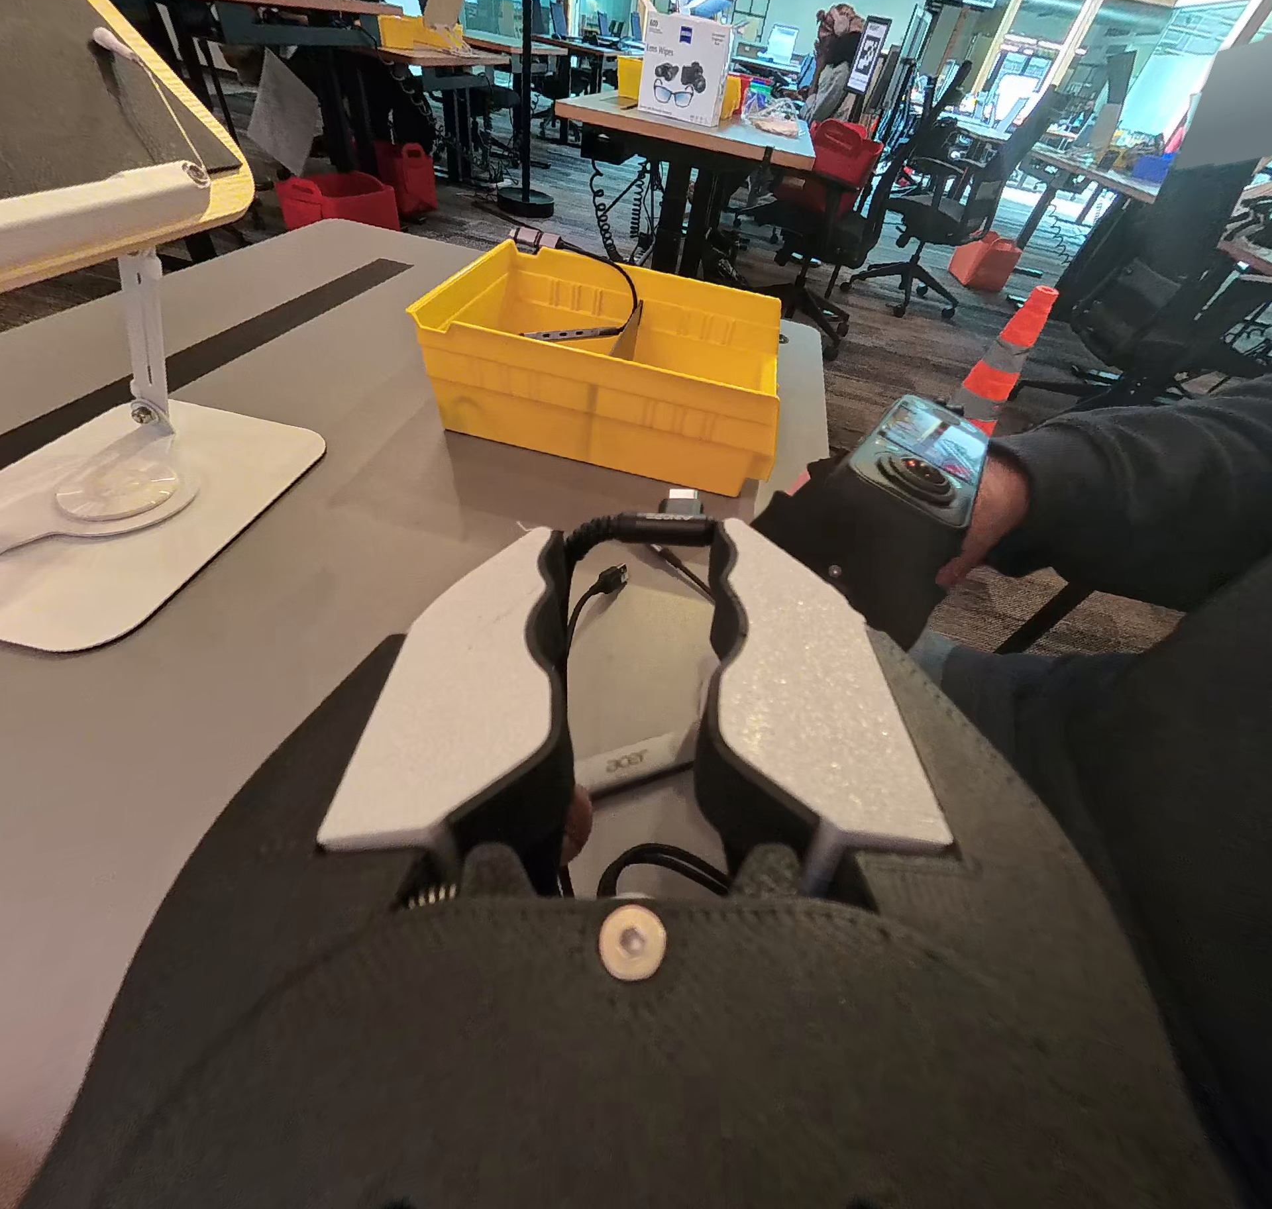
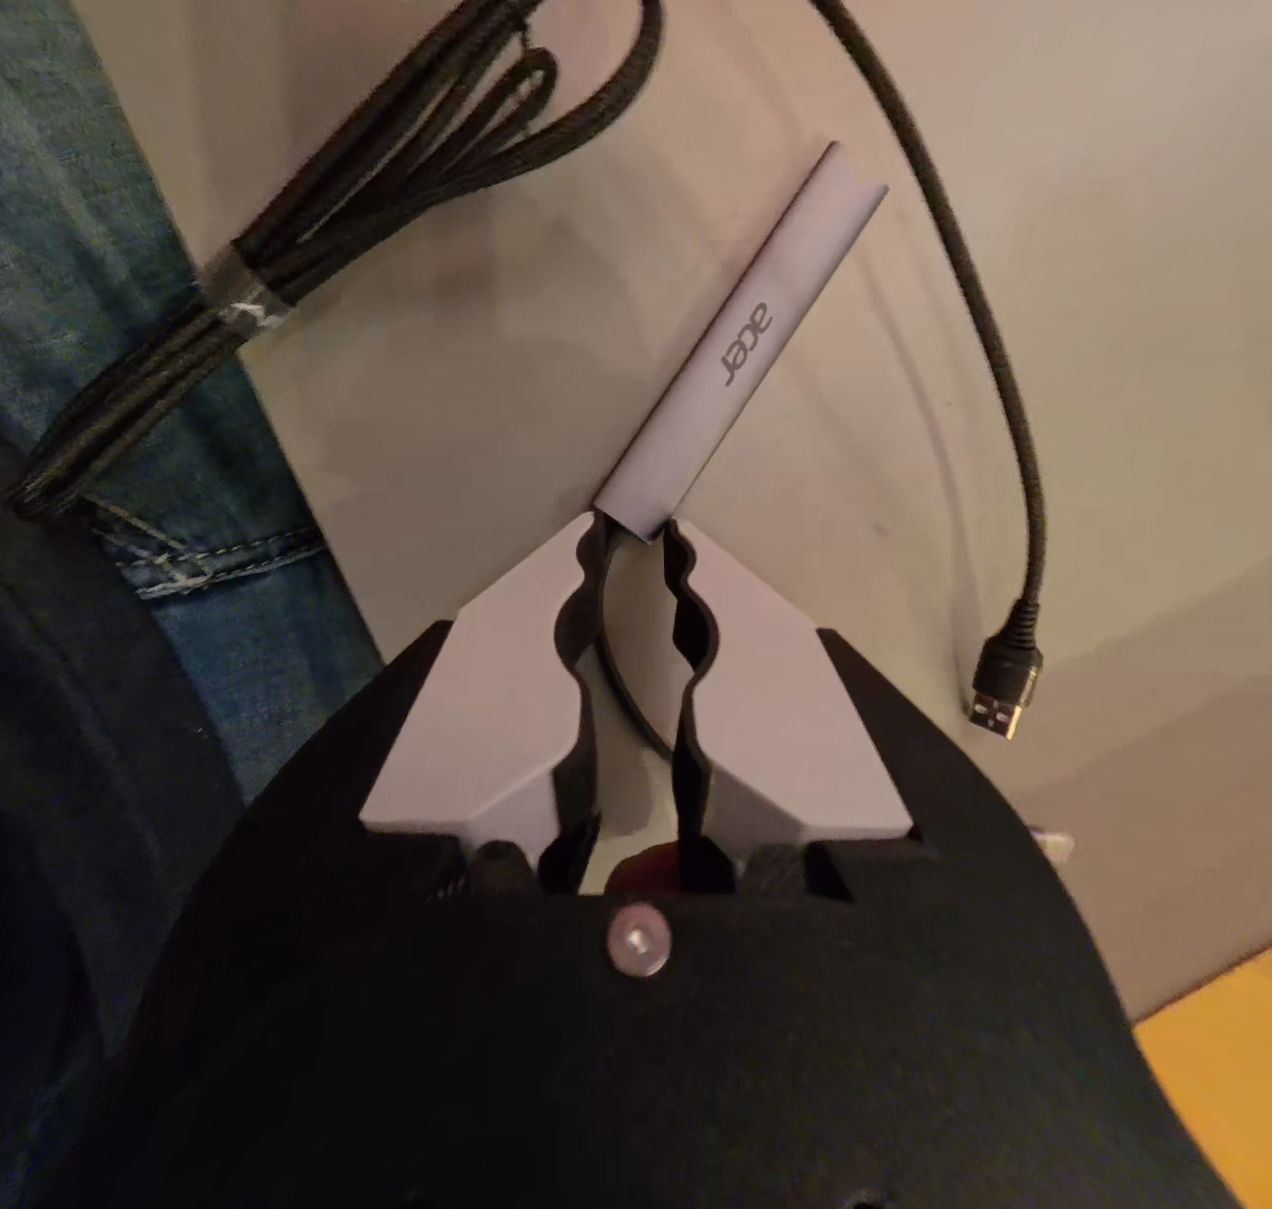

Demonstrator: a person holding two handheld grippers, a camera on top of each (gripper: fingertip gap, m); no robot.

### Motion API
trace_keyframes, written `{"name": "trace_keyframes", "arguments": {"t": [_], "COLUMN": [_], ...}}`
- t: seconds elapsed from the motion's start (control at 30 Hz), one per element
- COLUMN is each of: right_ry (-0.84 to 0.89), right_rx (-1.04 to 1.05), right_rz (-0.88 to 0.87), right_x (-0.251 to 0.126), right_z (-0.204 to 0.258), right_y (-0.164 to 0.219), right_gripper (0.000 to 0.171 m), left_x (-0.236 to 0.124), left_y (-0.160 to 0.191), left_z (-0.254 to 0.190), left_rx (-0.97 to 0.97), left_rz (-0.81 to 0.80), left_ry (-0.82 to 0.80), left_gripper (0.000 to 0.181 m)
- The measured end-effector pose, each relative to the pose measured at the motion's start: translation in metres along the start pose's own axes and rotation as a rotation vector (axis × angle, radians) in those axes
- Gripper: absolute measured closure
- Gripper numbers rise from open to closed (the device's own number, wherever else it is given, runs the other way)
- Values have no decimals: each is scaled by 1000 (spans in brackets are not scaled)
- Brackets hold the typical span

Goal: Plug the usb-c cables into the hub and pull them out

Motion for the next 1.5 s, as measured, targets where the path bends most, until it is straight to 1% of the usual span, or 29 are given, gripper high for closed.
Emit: {"name": "trace_keyframes", "arguments": {"t": [0.07,0.17,0.3,0.67,0.8,0.97,1.13,1.5], "right_ry": [14,-16,-24,70,125,147,113,31], "right_rx": [36,112,138,133,108,80,140,282], "right_rz": [-7,-84,-125,-245,-248,-255,-293,-432], "right_x": [0,-3,-8,-30,-30,-26,-26,-43], "right_z": [-3,-4,-6,-23,-28,-31,-35,-43], "right_y": [0,-3,-4,0,4,8,9,7], "right_gripper": [158,158,159,159,159,159,159,160], "left_x": [0,-1,-3,-1,0,0,1,8], "left_y": [-1,-2,-2,-1,0,0,1,5], "left_z": [0,0,0,0,0,-1,0,-4], "left_rx": [4,7,7,8,9,11,19,56], "left_rz": [-1,-2,-5,0,2,4,11,51], "left_ry": [-2,-4,-8,-10,-9,-9,-20,-40], "left_gripper": [142,142,142,142,142,142,142,142]}}
Point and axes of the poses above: each gripper's, where its closed fingertips meet, x out along the fingers, y out of its underside, z = x × y across the jaws, the point moved 9 cm from there along -x, back along the fingers, and after that the axes turned 3 degrees about x, right-handed, at the moved point
